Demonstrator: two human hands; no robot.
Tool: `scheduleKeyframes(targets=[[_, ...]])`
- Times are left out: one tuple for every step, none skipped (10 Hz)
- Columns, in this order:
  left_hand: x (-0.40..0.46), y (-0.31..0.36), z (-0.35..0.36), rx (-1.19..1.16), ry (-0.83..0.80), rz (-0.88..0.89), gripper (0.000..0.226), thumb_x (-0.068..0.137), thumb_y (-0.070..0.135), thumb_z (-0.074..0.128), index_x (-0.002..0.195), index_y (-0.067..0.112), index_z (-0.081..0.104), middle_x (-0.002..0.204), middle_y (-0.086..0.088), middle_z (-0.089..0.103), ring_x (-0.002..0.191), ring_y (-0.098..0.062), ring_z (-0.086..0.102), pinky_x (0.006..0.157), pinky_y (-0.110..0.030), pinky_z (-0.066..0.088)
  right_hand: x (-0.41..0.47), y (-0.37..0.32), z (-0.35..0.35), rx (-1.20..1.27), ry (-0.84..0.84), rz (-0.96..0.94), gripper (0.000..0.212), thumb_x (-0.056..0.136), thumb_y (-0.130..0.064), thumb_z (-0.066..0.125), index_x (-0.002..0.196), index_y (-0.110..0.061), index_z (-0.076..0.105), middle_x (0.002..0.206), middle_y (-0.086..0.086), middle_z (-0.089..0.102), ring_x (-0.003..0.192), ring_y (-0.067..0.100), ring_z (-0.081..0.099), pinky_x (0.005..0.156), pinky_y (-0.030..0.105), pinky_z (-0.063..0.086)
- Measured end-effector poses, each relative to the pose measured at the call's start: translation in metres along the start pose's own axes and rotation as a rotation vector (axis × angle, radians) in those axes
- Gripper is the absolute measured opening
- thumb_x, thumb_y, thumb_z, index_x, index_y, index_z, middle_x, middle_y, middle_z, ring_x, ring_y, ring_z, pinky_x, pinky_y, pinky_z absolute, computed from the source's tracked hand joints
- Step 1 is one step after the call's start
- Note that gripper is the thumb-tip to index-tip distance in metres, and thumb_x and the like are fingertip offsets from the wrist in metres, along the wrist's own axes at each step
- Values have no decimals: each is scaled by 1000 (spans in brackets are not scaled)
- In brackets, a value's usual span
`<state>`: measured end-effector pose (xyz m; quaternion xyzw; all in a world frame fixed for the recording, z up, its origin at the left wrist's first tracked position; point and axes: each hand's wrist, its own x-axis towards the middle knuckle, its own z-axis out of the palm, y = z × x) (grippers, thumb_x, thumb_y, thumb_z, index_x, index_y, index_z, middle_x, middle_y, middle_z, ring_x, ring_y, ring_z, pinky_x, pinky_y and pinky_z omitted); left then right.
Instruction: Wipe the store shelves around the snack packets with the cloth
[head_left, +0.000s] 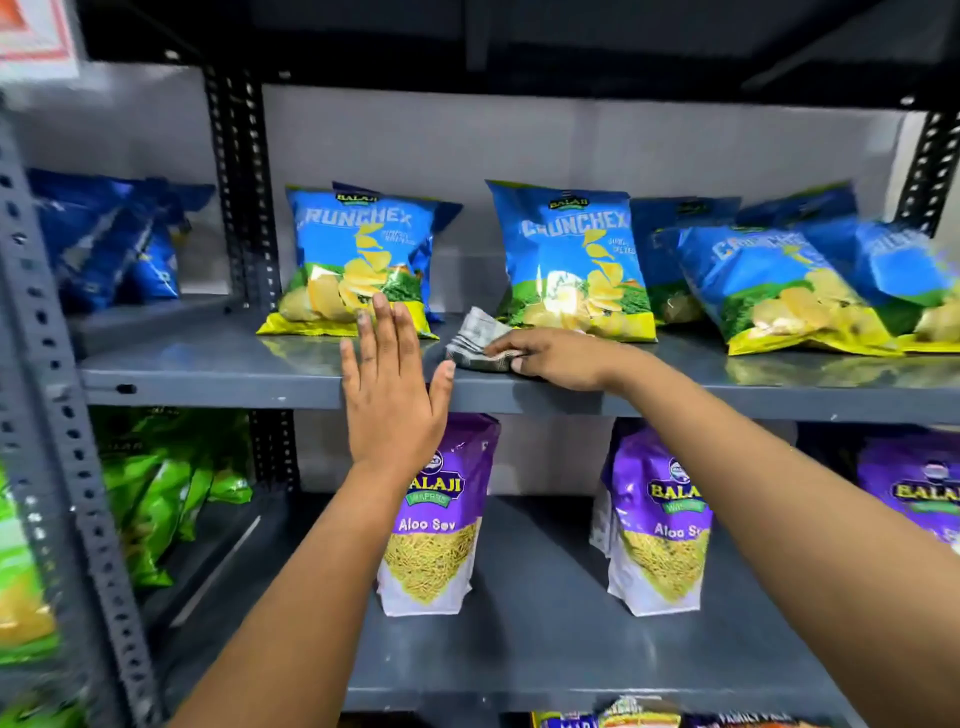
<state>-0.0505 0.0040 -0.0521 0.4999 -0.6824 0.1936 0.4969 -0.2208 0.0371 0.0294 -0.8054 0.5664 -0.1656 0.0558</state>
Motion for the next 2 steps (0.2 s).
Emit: scheduleKeyframes(targets=[[1,2,-2,9,10,13,70,88,44,25,142,1,13,152,-21,18,140,-37,17,110,-39,-3,-3,1,-5,44,-1,39,39,94,-4,44,129,-19,52,143,2,46,124,17,44,101,25,31],[-1,2,-1,13,6,13,71,88,45,24,142,1,10,152,-21,16,140,-36,15,111,-39,-3,-8,3,-2,123,231,4,35,89,-16,56,124,-25,57,139,-2,52,129,18,44,116,46,21]])
